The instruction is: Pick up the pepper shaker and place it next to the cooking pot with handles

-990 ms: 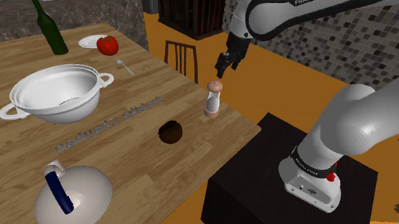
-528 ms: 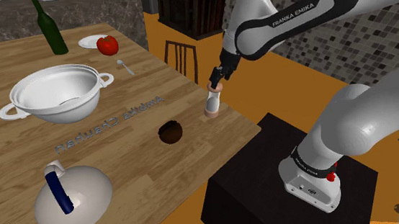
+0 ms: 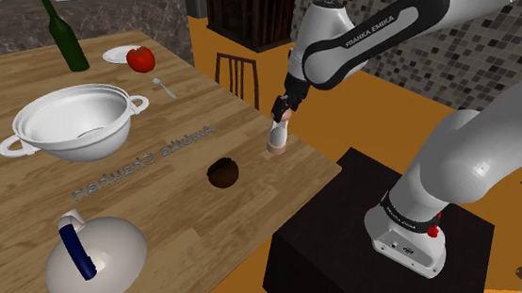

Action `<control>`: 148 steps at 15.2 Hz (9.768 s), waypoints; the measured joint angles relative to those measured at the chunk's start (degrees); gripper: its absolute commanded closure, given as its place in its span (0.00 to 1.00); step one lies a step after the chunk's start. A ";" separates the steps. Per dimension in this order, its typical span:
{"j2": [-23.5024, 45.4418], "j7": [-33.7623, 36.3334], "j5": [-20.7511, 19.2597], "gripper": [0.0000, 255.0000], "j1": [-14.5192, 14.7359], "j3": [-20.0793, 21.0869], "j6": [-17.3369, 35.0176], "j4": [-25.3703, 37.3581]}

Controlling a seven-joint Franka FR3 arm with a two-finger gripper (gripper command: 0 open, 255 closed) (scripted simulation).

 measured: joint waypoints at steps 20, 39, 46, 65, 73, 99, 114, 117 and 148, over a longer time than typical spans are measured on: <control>-3.07 0.21 -0.25 1.00 -0.18 0.13 -4.75 1.72; -10.34 0.82 -0.62 1.00 -0.40 0.60 -21.61 11.31; -11.63 0.96 -0.65 1.00 -0.41 0.72 -27.42 15.83; -10.69 1.80 -0.41 1.00 -0.11 1.39 -41.27 30.63; 0.73 10.04 0.49 1.00 2.37 7.67 -40.15 40.98; 37.56 30.03 -8.63 1.00 11.77 17.71 -42.87 79.27; 37.10 30.83 -8.87 1.00 11.08 17.43 -30.98 66.89; 37.13 31.01 -8.98 1.00 10.98 17.37 -28.76 64.70; 42.65 33.46 -11.62 0.00 11.37 16.31 -13.69 54.95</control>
